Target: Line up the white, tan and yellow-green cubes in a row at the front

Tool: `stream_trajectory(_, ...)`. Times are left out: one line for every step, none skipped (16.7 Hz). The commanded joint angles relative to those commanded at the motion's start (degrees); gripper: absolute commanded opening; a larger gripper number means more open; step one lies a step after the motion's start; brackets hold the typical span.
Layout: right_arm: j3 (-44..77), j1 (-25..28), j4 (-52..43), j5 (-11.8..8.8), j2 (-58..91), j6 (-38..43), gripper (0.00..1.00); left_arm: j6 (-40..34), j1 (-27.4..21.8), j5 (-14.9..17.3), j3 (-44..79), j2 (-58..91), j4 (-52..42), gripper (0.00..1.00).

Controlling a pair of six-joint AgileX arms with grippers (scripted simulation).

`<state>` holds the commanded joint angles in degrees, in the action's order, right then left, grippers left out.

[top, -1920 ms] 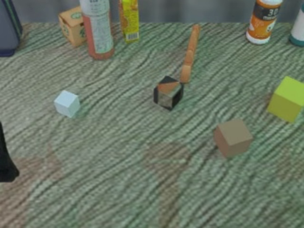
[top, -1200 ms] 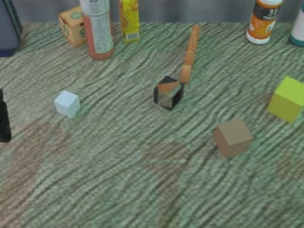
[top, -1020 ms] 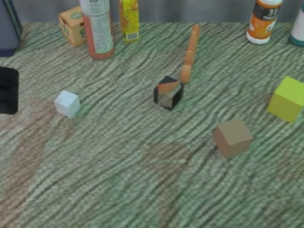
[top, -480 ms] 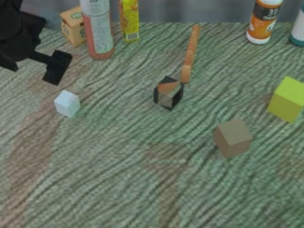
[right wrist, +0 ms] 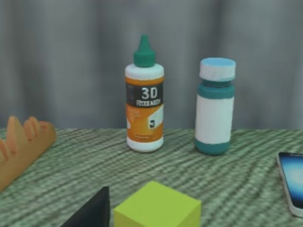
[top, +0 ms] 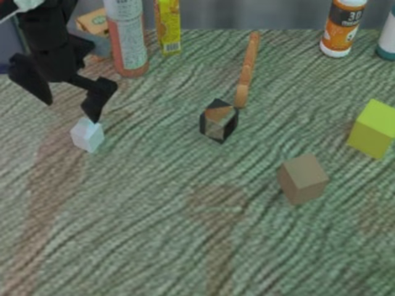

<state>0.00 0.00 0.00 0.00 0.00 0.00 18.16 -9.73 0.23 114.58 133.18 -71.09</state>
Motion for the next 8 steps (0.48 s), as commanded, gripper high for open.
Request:
stream_trajectory(0.0, 0.0, 0.0, 0.0, 0.0, 0.0, 1.0, 0.1, -0.1, 0.0, 0.5, 0.6, -0.3, 1.0)
stream_trajectory(0.0, 0.0, 0.0, 0.0, 0.0, 0.0, 1.0, 0.1, -0.1, 0.0, 0.5, 0.6, -0.3, 1.0)
stream_trajectory(0.0, 0.0, 0.0, 0.0, 0.0, 0.0, 1.0, 0.1, -0.1, 0.0, 0.5, 0.6, -0.3, 1.0)
stream_trajectory(0.0, 0.0, 0.0, 0.0, 0.0, 0.0, 1.0, 0.1, -0.1, 0.0, 0.5, 0.6, -0.3, 1.0)
stream_trajectory(0.0, 0.0, 0.0, 0.0, 0.0, 0.0, 1.0, 0.1, -0.1, 0.0, 0.5, 0.6, -0.3, 1.0)
stream_trajectory(0.0, 0.0, 0.0, 0.0, 0.0, 0.0, 1.0, 0.0, 0.3, 0.0, 0.4, 0.5, -0.2, 1.0)
stream_trajectory(0.0, 0.0, 0.0, 0.0, 0.0, 0.0, 1.0, 0.1, 0.2, 0.0, 0.2, 0.5, 0.0, 1.0)
stream_trajectory(0.0, 0.0, 0.0, 0.0, 0.0, 0.0, 1.0, 0.2, 0.1, 0.0, -0.5, 0.7, 0.8, 1.0)
